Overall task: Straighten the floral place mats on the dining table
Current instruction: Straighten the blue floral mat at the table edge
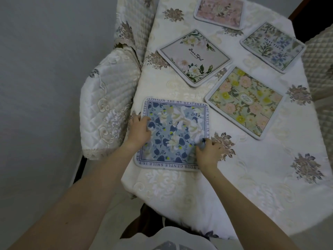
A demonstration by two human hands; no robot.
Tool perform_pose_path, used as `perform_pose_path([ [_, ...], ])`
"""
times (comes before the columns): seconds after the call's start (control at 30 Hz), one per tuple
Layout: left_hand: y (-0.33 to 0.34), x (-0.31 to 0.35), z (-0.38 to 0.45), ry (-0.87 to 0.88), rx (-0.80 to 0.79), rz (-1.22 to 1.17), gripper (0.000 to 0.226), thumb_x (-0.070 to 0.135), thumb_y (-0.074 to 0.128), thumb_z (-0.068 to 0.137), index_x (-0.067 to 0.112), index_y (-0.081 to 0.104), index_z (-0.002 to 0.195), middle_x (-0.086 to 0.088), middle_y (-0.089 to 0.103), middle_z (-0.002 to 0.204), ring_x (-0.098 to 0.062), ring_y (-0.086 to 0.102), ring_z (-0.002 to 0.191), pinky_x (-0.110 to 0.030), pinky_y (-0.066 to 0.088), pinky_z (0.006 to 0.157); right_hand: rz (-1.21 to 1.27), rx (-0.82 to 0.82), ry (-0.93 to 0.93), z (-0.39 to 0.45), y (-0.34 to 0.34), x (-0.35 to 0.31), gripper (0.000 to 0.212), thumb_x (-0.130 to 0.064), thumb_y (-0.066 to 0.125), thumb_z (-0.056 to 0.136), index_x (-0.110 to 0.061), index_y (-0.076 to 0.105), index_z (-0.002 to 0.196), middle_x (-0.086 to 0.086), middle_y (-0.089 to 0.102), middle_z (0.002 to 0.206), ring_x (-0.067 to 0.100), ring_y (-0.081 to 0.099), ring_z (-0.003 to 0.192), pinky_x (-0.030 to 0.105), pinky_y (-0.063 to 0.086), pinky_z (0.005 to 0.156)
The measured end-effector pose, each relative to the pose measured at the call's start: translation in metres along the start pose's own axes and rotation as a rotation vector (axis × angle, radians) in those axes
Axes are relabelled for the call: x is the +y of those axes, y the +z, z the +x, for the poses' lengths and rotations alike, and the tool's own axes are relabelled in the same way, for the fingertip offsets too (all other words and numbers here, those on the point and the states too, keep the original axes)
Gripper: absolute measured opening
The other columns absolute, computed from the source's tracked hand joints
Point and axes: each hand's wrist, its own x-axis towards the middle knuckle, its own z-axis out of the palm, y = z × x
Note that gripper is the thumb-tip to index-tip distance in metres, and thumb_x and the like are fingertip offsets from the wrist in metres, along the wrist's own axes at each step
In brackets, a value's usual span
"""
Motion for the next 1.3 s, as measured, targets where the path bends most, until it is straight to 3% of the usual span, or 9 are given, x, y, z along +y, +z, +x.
perform_pose_path([
  [0.2,-0.008,-0.016,0.015,-0.006,-0.072,0.109,0.057,0.019,0.057,0.083,0.014,0.038,0.137,-0.024,0.021,0.149,-0.041,0.019,0.131,-0.047,0.025,0.109,0.109,0.007,-0.048,-0.009,0.007,-0.021,0.040,-0.025,0.056,0.088,-0.008,0.051,0.124,0.024,0.047,0.123,0.039,0.034,0.115,0.048,0.035,0.095],
  [0.27,-0.005,-0.020,0.009,0.035,-0.076,0.184,0.059,0.023,0.053,0.088,0.014,0.031,0.141,-0.025,0.014,0.152,-0.042,0.014,0.136,-0.049,0.021,0.113,0.066,0.014,-0.087,-0.013,0.007,-0.021,0.040,-0.023,0.056,0.088,-0.007,0.049,0.124,0.025,0.048,0.123,0.039,0.035,0.114,0.048,0.036,0.096],
  [0.37,0.008,-0.020,-0.007,0.183,-0.045,0.336,0.055,0.030,0.044,0.091,0.012,0.028,0.140,-0.024,0.020,0.151,-0.040,0.018,0.137,-0.052,0.020,0.114,-0.115,0.027,-0.207,-0.017,0.005,-0.015,0.043,-0.025,0.050,0.091,-0.007,0.045,0.130,0.024,0.048,0.128,0.039,0.040,0.116,0.044,0.035,0.097],
  [0.53,0.032,-0.008,-0.033,0.322,-0.094,0.424,0.060,0.037,0.036,0.094,0.010,0.018,0.145,-0.018,0.018,0.155,-0.034,0.011,0.144,-0.048,0.011,0.119,-0.168,-0.039,-0.426,-0.027,0.008,-0.012,0.047,-0.023,0.042,0.094,-0.010,0.037,0.139,0.020,0.035,0.148,0.035,0.027,0.139,0.049,0.023,0.115],
  [0.67,0.034,-0.002,-0.036,0.308,-0.132,0.436,0.061,0.035,0.036,0.095,0.008,0.014,0.145,-0.019,0.012,0.156,-0.034,0.009,0.144,-0.049,0.013,0.118,-0.157,-0.094,-0.425,-0.027,0.002,-0.013,0.049,-0.023,0.044,0.093,-0.012,0.035,0.140,0.017,0.035,0.147,0.035,0.029,0.137,0.049,0.027,0.113],
  [0.83,0.019,0.020,-0.027,0.379,-0.107,0.385,0.045,0.030,0.042,0.093,0.007,0.037,0.131,-0.019,0.039,0.139,-0.034,0.034,0.127,-0.044,0.033,0.105,-0.078,-0.039,-0.377,-0.024,-0.021,-0.010,0.040,-0.017,0.048,0.091,-0.010,0.046,0.130,0.017,0.047,0.136,0.035,0.041,0.126,0.047,0.037,0.104],
  [1.0,0.022,0.061,-0.018,0.525,-0.120,0.334,0.044,0.029,0.042,0.093,0.010,0.038,0.132,-0.013,0.046,0.134,-0.029,0.041,0.121,-0.041,0.039,0.099,0.003,0.033,-0.288,-0.021,-0.046,0.009,0.046,-0.022,0.049,0.093,-0.009,0.042,0.137,0.018,0.038,0.147,0.035,0.030,0.138,0.050,0.028,0.113],
  [1.13,0.031,0.106,-0.005,0.574,-0.137,0.307,0.044,0.028,0.047,0.092,0.009,0.039,0.131,-0.013,0.046,0.133,-0.030,0.041,0.120,-0.041,0.042,0.096,0.008,0.090,-0.260,-0.005,-0.072,0.031,0.045,-0.020,0.051,0.092,-0.008,0.043,0.136,0.019,0.040,0.145,0.035,0.032,0.136,0.047,0.031,0.111],
  [1.3,0.055,0.160,0.021,0.607,-0.173,0.300,0.048,0.030,0.047,0.094,0.011,0.035,0.136,-0.011,0.044,0.136,-0.028,0.039,0.123,-0.041,0.040,0.101,-0.018,0.103,-0.228,0.033,-0.100,0.069,0.051,-0.026,0.050,0.095,-0.010,0.036,0.141,0.017,0.032,0.152,0.034,0.026,0.141,0.049,0.028,0.113],
])
